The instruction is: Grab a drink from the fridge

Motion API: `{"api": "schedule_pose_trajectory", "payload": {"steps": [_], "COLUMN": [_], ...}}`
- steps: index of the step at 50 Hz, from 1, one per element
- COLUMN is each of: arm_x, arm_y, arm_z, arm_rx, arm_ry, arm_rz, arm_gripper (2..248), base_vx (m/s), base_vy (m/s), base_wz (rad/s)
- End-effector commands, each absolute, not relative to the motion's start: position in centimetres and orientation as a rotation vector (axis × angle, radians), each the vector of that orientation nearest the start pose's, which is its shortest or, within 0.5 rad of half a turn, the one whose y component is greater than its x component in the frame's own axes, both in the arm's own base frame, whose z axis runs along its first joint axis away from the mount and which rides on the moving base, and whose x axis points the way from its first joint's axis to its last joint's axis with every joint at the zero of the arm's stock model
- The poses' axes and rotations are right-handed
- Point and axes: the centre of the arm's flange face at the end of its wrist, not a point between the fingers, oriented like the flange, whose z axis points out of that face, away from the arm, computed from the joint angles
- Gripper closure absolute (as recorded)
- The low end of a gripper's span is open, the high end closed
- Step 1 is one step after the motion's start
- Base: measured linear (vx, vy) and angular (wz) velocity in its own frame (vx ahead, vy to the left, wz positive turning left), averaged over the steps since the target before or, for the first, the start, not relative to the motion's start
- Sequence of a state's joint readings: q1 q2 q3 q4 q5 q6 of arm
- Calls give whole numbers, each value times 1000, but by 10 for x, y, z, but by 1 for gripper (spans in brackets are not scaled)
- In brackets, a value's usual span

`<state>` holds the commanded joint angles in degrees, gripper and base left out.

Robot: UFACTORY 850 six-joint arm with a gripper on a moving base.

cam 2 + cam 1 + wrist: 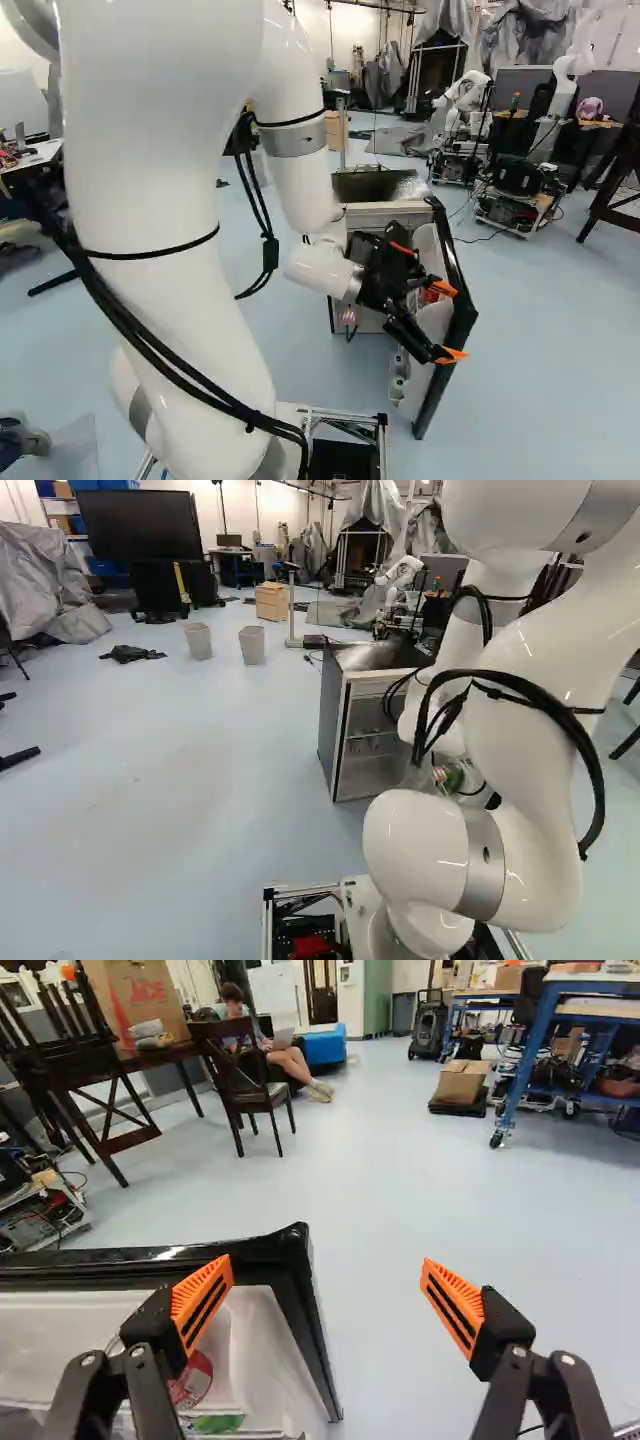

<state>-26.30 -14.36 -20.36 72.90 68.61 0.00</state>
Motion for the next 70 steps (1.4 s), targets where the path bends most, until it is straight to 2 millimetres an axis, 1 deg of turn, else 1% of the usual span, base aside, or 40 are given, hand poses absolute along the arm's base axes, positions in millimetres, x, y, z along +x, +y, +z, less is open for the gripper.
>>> {"api": "schedule_pose_trajectory", "payload": {"steps": [37, 41, 49, 55, 70], "arm_x": [279, 281, 281, 281, 272], "arm_y": [-295, -301, -305, -303, -280], "arm_z": [301, 301, 301, 301, 303], "arm_rx": [1092, 1080, 1072, 1082, 1237], "arm_ry": [-1699, -1704, -1707, -1702, -1623], "arm_rz": [985, 984, 983, 987, 1050], "arm_gripper": [3, 3, 3, 3, 3], "base_vx": [0, 0, 0, 0, 0], "base_vy": [0, 0, 0, 0, 0], "base_wz": [0, 0, 0, 0, 0]}}
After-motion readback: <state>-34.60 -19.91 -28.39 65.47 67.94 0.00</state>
